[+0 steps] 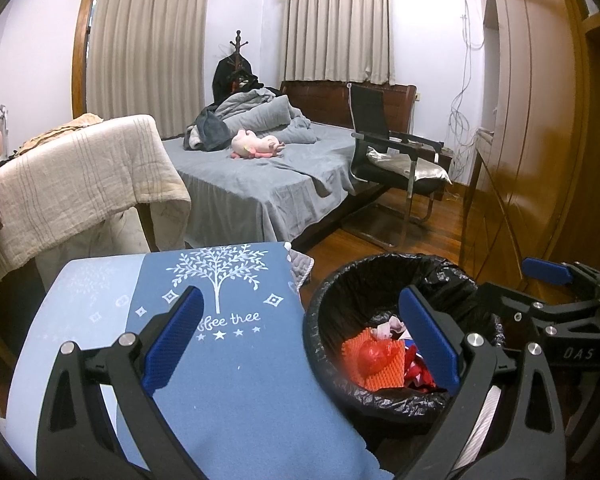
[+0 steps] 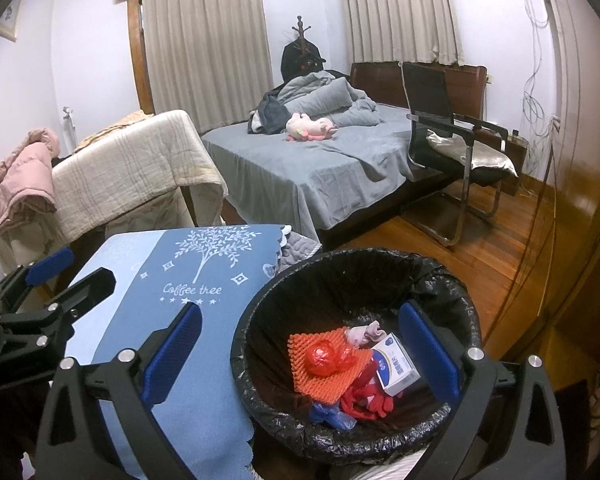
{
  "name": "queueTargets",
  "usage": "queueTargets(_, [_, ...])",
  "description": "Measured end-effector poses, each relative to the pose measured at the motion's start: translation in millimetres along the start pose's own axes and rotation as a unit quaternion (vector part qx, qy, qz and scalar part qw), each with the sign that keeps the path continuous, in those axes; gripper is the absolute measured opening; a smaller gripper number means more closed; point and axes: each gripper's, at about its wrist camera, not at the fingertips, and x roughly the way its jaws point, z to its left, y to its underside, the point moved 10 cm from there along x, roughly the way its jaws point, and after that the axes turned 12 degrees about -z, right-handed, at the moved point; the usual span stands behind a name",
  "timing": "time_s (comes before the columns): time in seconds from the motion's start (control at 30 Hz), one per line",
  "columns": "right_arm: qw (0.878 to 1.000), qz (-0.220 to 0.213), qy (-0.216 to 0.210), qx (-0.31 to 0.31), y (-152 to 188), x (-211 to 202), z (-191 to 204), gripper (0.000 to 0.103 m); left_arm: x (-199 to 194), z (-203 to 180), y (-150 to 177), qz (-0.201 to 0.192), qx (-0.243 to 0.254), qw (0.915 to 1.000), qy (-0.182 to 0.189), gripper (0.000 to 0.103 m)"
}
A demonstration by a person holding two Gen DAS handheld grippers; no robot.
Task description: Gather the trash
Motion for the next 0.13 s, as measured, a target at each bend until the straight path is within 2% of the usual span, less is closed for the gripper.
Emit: queueTargets(0.13, [1.000,0.001,0.000,0.000,0.9,0.5,0.0,0.097,-3.6,5.0,3.1,0.002,-0.001,1.0000,-0.001,0.095])
